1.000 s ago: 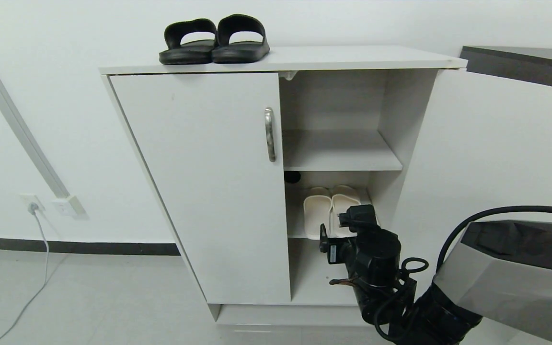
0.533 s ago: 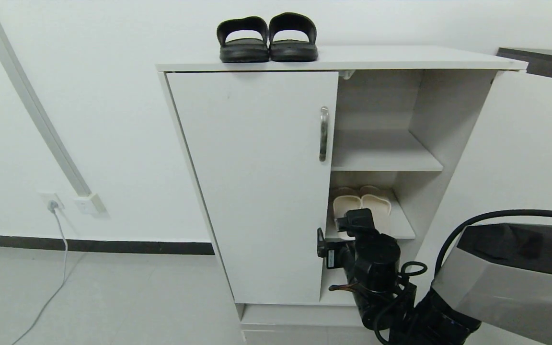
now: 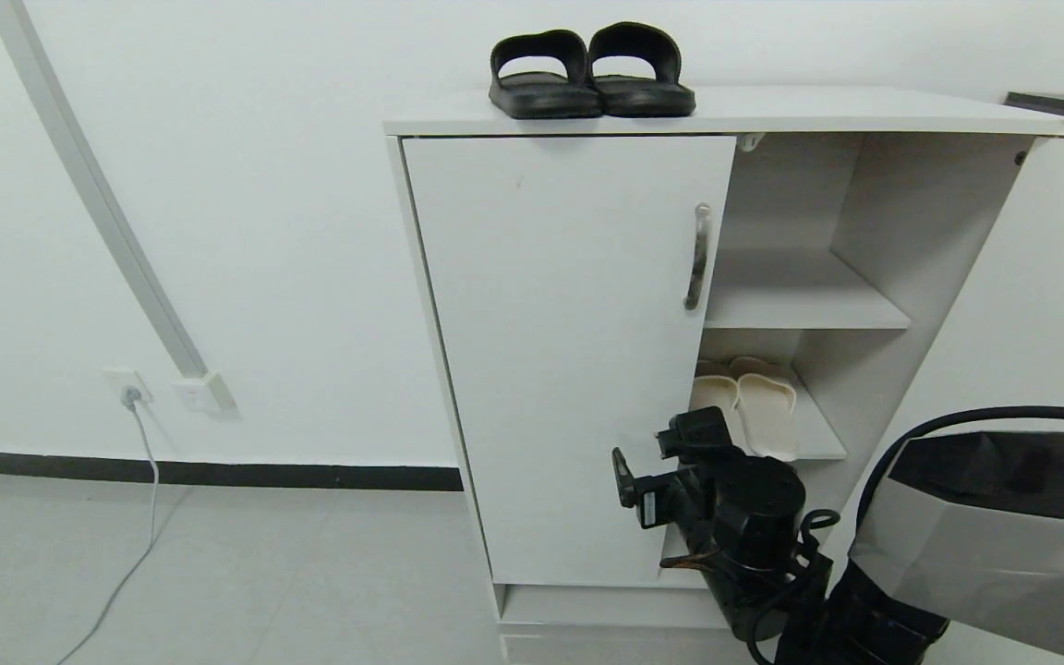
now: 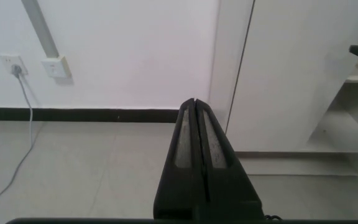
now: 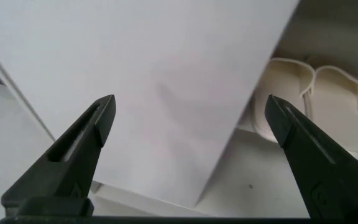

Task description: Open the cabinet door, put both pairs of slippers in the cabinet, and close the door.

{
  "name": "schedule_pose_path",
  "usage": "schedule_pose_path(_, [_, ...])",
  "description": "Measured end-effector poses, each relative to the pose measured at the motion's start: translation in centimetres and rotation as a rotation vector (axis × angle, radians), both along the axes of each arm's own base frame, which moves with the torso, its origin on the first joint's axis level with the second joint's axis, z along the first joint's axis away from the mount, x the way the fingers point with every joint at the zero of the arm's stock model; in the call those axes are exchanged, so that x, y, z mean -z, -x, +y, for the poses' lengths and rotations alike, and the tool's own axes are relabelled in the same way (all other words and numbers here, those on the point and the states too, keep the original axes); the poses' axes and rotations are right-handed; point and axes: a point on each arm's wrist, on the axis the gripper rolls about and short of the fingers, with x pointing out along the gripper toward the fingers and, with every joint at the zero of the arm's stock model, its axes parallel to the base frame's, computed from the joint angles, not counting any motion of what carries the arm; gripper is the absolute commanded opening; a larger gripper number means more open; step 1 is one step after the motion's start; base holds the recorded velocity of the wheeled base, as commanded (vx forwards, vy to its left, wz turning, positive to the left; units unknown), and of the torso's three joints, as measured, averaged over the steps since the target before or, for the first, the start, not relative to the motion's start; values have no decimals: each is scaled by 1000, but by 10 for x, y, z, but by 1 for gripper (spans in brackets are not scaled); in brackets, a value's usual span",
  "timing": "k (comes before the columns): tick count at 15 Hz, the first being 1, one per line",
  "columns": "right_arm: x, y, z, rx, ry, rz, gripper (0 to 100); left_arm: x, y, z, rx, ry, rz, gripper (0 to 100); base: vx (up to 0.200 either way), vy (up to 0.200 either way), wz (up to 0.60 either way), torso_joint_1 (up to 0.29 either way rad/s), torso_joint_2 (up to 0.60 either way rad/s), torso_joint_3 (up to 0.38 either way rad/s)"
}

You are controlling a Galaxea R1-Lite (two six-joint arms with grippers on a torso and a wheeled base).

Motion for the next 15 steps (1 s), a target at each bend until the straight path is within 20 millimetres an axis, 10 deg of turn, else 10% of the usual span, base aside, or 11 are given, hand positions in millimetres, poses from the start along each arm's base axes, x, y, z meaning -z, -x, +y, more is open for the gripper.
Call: schedule_pose_path(15, [5, 4, -2, -24, 28, 8, 100, 0, 0, 0, 1, -1, 1, 0, 0, 0, 0, 5, -72, -90])
